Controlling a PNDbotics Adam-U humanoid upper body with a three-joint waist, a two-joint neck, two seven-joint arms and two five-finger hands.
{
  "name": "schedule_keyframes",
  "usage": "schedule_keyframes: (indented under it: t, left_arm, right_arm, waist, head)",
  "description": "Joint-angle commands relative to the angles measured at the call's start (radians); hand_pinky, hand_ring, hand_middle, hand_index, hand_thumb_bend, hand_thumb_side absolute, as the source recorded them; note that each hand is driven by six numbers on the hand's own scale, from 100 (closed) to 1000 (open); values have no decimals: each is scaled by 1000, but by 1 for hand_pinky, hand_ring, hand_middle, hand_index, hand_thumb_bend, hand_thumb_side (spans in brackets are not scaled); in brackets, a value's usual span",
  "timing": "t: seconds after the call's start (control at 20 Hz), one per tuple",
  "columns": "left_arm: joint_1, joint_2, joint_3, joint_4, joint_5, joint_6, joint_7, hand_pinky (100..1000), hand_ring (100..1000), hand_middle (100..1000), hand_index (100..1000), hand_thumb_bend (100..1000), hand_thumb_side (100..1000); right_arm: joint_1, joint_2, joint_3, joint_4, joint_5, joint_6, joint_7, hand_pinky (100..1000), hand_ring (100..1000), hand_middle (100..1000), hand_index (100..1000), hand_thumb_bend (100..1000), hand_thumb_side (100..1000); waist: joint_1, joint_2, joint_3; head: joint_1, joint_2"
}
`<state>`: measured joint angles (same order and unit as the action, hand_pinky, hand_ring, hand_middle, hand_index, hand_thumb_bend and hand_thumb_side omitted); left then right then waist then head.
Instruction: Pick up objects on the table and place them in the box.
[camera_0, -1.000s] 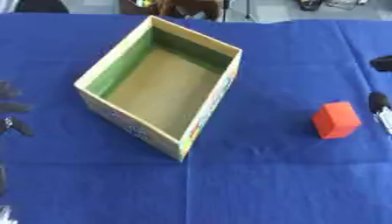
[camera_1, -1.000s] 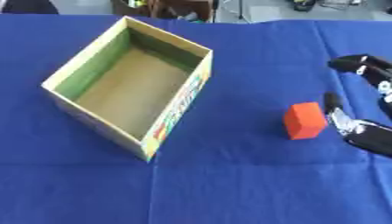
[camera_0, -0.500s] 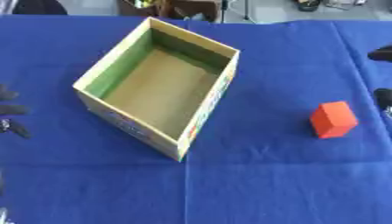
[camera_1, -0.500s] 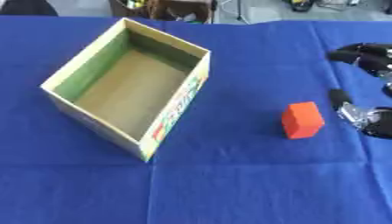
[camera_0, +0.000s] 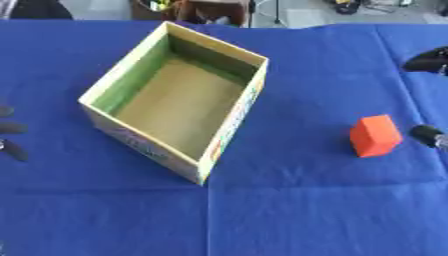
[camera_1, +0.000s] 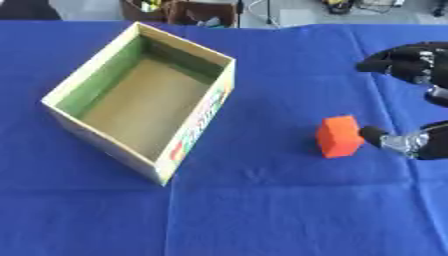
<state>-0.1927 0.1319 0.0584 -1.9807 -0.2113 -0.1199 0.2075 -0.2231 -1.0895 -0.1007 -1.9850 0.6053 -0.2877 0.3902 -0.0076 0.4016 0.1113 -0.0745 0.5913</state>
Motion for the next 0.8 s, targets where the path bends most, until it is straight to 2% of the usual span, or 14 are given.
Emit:
schedule_keyframes:
  t: [0.05, 0.1, 0.2, 0.5, 0.8]
  left_arm:
    - [-1, 16, -6, -19, 3, -2, -3, 314, 563, 616, 759, 100, 848]
    - [-1, 17, -6, -19, 3, -2, -4, 314, 564, 616, 759, 100, 848]
    - [-1, 17, -8, -19, 4, -2, -6, 314, 564, 616, 759, 100, 848]
    - [-1, 16, -11, -19, 6, -1, -11, 314, 564, 617, 759, 100, 849]
    - [-2, 15, -14, -19, 9, -1, -15, 314, 565, 617, 759, 100, 849]
  right_arm:
    - [-16, -52, 0, -15, 5, 2, 32, 879, 911, 875, 1000, 361, 846]
    - [-19, -55, 3, -13, 7, 2, 37, 883, 922, 898, 1000, 395, 821]
    - [-41, -76, 29, 2, 17, 4, 58, 882, 923, 904, 1000, 396, 810]
    - [-101, -90, 88, 48, 0, 2, 133, 875, 916, 890, 1000, 336, 735]
    - [-150, -80, 131, 111, 0, 13, 172, 867, 907, 875, 1000, 336, 714]
  waist:
    - [-1, -24, 1]
    - [-2, -24, 2]
    - [-4, -24, 4]
    - [-5, -24, 13]
    - [-7, -23, 18]
  head:
    - [-4, 1]
    - [-5, 0]
    - [-10, -2]
    - [-19, -5]
    - [-30, -9]
